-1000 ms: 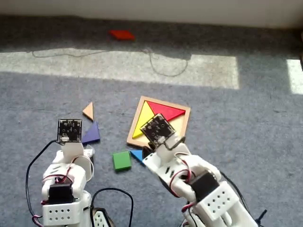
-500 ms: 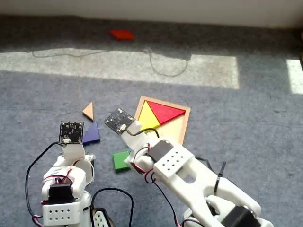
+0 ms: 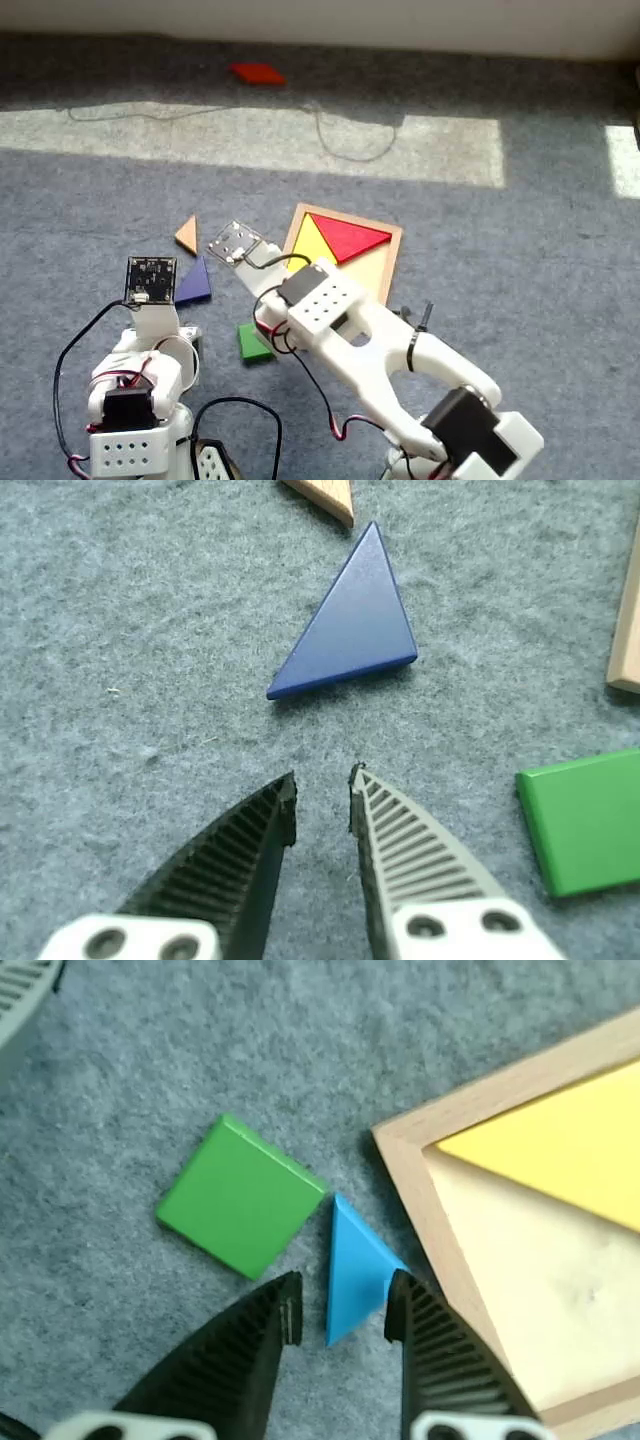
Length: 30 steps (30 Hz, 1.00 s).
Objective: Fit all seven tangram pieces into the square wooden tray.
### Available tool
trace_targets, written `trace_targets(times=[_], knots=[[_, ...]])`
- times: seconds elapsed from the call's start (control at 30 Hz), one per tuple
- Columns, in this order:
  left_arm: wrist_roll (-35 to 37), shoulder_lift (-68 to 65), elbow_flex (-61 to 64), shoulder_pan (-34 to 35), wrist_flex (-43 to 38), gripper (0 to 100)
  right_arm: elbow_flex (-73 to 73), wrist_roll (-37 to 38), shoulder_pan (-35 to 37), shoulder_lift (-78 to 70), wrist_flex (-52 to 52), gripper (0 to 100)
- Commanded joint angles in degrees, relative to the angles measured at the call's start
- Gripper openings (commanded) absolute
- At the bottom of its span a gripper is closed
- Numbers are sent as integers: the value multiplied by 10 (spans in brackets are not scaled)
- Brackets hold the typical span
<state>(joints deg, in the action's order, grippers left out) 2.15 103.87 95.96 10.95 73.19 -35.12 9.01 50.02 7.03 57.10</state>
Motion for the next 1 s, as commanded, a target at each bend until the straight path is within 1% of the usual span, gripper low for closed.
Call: trace_targets(times=[0.0, 0.13, 0.47, 0.7, 0.87, 0.97], knots=[[-4, 0, 12, -6, 4, 112, 34, -4, -10, -29, 7, 152], [-4, 0, 12, -6, 4, 112, 34, -4, -28, -59, 7, 204], [-4, 0, 12, -6, 4, 112, 34, -4, -34, -97, 2, 206], [-4, 0, 12, -6, 4, 112, 34, -4, -31, -53, 2, 206], [-4, 0, 12, -6, 4, 112, 30, -2, -31, -53, -54, 206], [-4, 0, 12, -6, 4, 112, 29, -2, -30, -52, -71, 206]])
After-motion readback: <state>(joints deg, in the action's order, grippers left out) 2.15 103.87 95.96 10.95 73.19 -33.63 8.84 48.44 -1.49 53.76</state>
